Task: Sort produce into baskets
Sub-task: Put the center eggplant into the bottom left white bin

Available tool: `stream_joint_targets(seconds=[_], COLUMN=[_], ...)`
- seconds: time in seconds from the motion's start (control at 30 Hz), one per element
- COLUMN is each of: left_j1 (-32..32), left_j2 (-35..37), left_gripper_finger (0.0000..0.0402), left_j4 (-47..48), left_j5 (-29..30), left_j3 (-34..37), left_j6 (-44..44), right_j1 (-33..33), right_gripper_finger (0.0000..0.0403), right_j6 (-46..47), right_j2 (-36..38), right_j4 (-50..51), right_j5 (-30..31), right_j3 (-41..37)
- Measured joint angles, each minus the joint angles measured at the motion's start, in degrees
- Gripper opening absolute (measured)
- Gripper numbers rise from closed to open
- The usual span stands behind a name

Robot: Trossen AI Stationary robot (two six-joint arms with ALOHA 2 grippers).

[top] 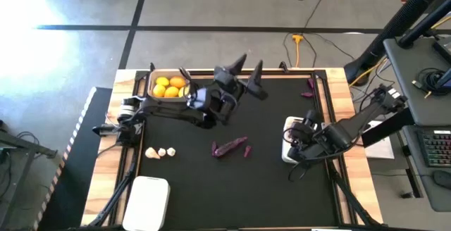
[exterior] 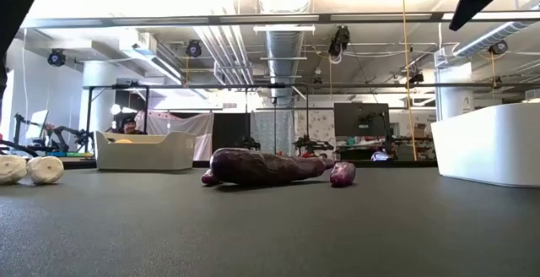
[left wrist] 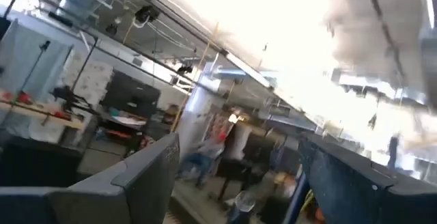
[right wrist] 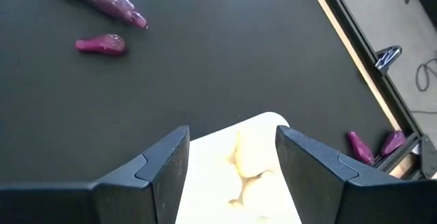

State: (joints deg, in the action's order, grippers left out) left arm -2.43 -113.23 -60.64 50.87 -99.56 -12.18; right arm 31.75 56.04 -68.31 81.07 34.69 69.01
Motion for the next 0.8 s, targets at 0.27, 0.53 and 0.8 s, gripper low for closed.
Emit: stream_joint_targets(seconds=[0.27,0.53,0.8], left_j1=[-1.11,-7.12,-17.21], left_j2=[-0.16,-1.13,-1.74], left_gripper_finger=[0.0283,0.0283,0.0283], left_j4=[48.74,65.18,57.44], left_j5=[-7.25,1.81,3.01], left_j3=[-15.58,-3.02,12.92], left_j6=[7.86,21.27,23.26], right_j1=[3.48,6.14,6.29], right_gripper_finger=[0.0210,0.0210,0.0210], right_j6=[6.92,7.01,-3.63], right_j2=[3.75,3.31,2.60], right_j4=[2.17,-10.25,-33.75], right_j5=[1.63,6.80,12.04], right_j3=[-3.48,-10.90,-18.80])
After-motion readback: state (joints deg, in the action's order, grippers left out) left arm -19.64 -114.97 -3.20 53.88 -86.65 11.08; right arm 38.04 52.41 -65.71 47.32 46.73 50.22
